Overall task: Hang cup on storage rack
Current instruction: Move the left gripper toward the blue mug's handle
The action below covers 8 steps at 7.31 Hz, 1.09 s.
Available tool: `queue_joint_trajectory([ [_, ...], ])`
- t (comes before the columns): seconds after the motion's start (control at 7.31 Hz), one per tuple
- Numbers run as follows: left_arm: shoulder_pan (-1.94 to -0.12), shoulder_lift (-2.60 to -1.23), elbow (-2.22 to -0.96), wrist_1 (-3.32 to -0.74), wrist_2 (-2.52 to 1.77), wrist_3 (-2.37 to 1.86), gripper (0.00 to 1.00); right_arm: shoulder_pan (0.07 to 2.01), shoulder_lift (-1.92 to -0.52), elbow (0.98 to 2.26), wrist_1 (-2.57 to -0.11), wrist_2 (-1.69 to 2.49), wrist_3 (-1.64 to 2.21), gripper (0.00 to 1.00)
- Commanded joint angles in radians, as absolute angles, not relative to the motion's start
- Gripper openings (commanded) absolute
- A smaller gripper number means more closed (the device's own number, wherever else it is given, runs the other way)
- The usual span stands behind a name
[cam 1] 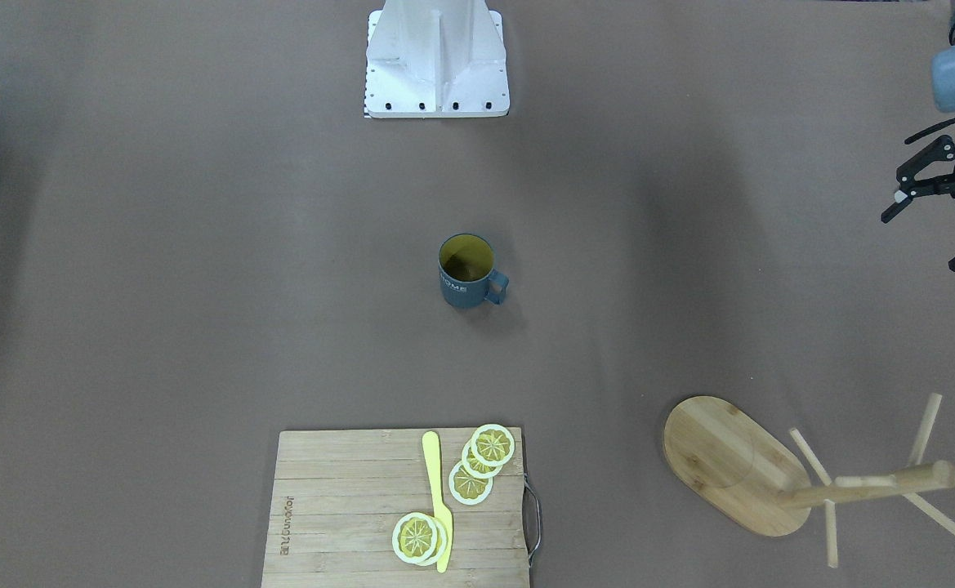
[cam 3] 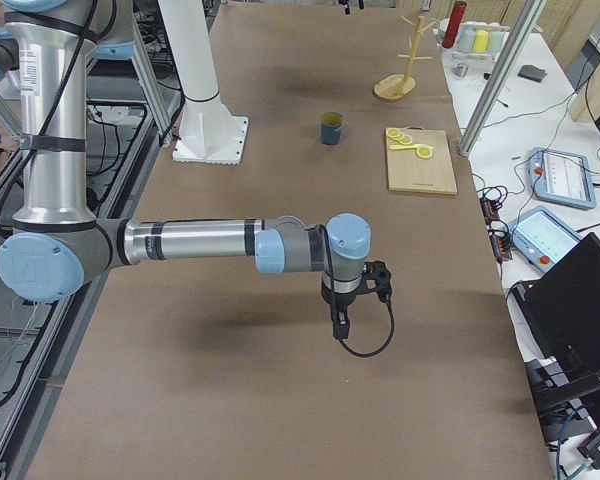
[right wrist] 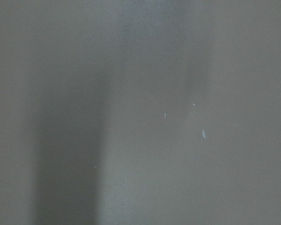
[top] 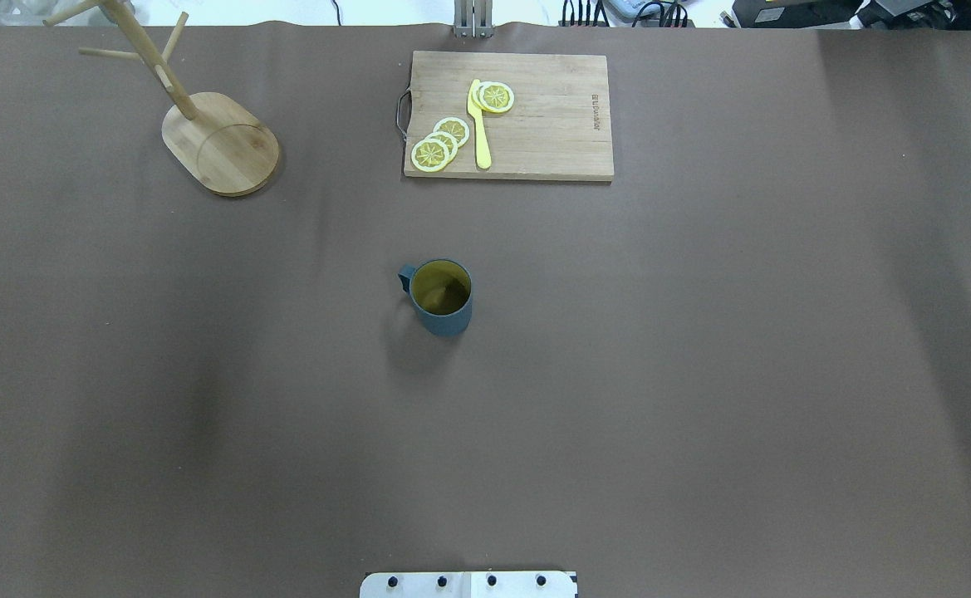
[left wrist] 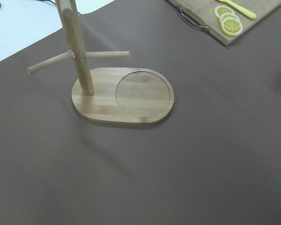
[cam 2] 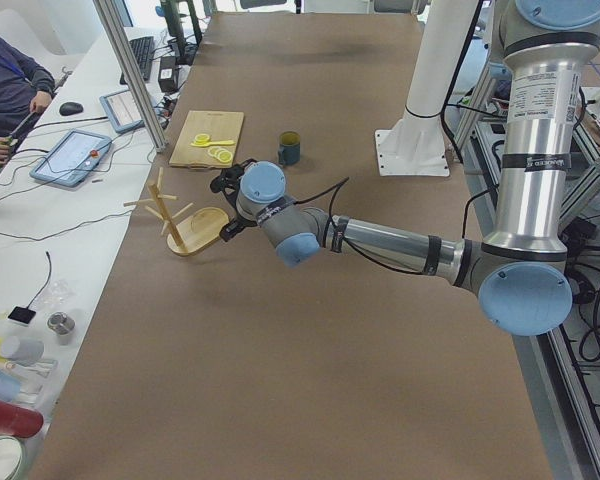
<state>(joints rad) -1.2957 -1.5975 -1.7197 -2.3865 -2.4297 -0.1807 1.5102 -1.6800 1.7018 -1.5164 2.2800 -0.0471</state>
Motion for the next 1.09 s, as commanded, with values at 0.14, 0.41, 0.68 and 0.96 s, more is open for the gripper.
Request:
queue_joint_trajectory([
  [0.14,-1.128,-1.617,-1.718,-2.583,-2.257,-0.429,1.0,1.546,-1.755,1.709,-1.463,2.287,-0.037,1.0],
  [0.41,-1.1,-1.672,-1.709,-2.598,-2.212,-0.439,0.99,1.546,-1.753,1.709,-1.463,2.293,-0.035,1.0],
  [0.68,-0.99,-1.684,-1.689,-2.716,-1.991,-0.457,0.99,1.548,-1.755,1.712,-1.462,2.315,0.003,1.0],
  [0.96,-0.823,-1.687,-1.681,-2.796,-1.758,-0.552,0.99,1.548,-1.752,1.712,-1.46,2.315,0.008,1.0],
])
